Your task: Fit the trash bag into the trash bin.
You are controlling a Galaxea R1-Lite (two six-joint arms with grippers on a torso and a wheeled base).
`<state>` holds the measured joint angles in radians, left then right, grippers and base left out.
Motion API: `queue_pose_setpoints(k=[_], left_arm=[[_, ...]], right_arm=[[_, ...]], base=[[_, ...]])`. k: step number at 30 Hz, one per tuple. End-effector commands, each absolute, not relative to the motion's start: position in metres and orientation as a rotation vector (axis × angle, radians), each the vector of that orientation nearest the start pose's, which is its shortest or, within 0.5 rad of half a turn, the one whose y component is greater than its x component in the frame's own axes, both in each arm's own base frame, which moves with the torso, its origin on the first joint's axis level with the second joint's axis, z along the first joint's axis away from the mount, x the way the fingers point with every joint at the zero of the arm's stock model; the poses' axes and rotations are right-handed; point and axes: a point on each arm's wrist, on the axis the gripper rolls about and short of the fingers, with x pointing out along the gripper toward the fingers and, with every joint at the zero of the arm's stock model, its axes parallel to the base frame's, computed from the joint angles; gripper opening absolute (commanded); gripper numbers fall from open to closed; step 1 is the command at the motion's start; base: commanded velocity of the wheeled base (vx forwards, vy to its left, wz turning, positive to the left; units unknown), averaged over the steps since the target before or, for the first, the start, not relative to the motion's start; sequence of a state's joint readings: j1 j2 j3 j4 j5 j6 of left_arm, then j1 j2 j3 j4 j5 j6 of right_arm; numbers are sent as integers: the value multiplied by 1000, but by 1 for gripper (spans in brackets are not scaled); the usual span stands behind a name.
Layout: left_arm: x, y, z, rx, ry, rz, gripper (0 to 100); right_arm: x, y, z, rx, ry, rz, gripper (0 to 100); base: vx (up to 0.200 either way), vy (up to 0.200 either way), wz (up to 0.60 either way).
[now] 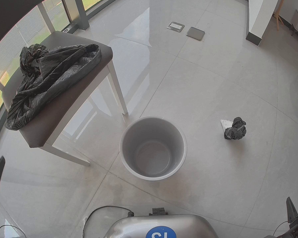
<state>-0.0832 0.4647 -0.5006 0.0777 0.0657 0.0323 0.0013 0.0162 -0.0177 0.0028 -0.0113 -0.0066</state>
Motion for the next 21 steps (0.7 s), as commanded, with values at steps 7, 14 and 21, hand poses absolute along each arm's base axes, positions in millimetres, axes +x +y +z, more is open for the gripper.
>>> queue_pose_setpoints(k=[7,14,21], left_arm=[[125,23,273,104,296,283,100],[116,28,275,14,268,348,100],[103,29,261,-216,243,413,100]], right_arm=[[-23,0,75,-6,3,-6,100],[-23,0,75,-8,3,-6,100],[-23,0,75,-9,3,-5,100]], base=[[0,0,0],[0,0,0],[0,0,0]])
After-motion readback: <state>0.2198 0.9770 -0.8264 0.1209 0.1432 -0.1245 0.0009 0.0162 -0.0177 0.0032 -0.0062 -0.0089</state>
